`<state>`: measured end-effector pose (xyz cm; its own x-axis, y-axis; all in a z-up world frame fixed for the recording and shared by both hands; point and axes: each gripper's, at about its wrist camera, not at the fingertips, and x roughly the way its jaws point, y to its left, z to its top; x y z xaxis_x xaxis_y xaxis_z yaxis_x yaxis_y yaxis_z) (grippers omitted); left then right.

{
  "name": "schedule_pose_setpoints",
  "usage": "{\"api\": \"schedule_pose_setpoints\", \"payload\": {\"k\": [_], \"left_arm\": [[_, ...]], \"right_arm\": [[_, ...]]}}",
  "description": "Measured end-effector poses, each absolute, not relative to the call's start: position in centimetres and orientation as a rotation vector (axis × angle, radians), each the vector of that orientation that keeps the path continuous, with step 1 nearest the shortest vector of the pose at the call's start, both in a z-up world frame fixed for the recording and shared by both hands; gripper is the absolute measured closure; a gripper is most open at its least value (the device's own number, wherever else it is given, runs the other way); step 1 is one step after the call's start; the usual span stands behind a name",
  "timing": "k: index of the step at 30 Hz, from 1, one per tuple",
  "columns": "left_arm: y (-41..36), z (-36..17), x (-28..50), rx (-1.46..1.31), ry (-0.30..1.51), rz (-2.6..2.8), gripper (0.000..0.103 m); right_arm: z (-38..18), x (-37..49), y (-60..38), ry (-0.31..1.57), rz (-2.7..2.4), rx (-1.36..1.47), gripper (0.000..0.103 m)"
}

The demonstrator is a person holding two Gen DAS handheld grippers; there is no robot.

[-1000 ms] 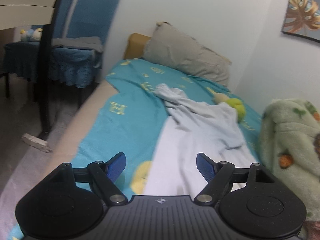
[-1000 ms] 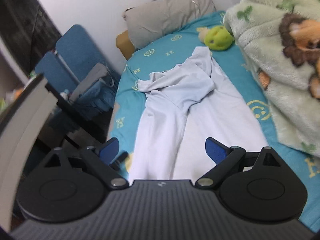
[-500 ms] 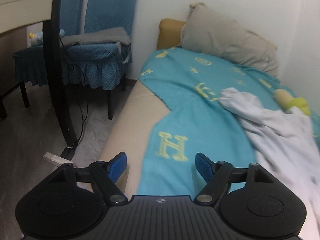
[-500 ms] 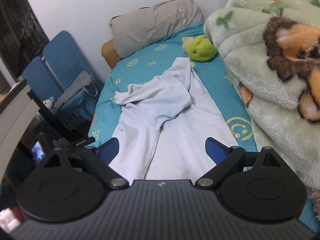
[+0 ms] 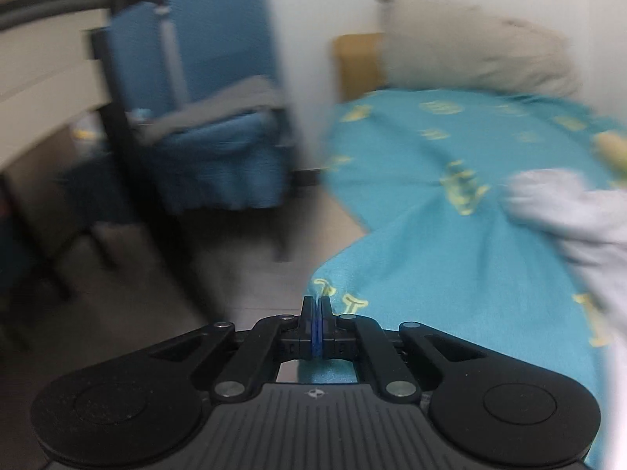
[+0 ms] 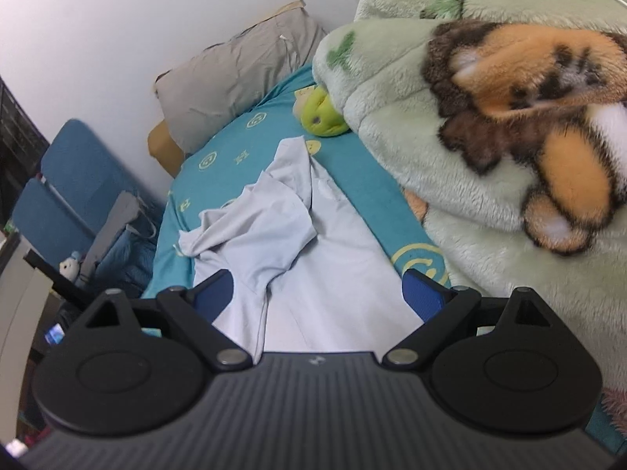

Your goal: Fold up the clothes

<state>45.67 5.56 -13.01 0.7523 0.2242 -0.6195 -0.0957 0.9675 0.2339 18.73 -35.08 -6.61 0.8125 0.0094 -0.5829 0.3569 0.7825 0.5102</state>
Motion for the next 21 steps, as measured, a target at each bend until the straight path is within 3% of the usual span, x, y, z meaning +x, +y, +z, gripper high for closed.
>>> {"api": "schedule_pose_setpoints", "payload": {"k": [5, 8, 10, 12, 15, 21], "left_arm": [[7.2, -18.2, 46.8, 0.323, 0.833, 0.343, 0.103], [8.8, -18.7, 45.6, 0.132, 0.856, 0.279, 0.099], [8.8, -17.8, 44.1, 0.105, 0.850, 0.243, 0.081], [8.0, -16.0, 41.9, 0.116, 0.837, 0.183, 0.075], [6.7, -12.5, 37.4, 0.121, 0.821, 0.099, 0.052], [1.3, -5.8, 24.0, 0.069, 0.876, -0.134, 0.050]], "right_arm": [[-6.8, 19.4, -34.5, 0.623, -0.190, 0.621, 0.009], [-7.0, 19.8, -34.4, 0.633, -0.186, 0.606, 0.009], [-7.1, 20.1, -34.3, 0.640, -0.182, 0.596, 0.009], [-7.2, 20.3, -34.2, 0.647, -0.179, 0.586, 0.009], [-6.5, 19.4, -34.6, 0.632, -0.167, 0.589, 0.009], [-4.8, 16.8, -35.5, 0.589, -0.141, 0.604, 0.009]]}}
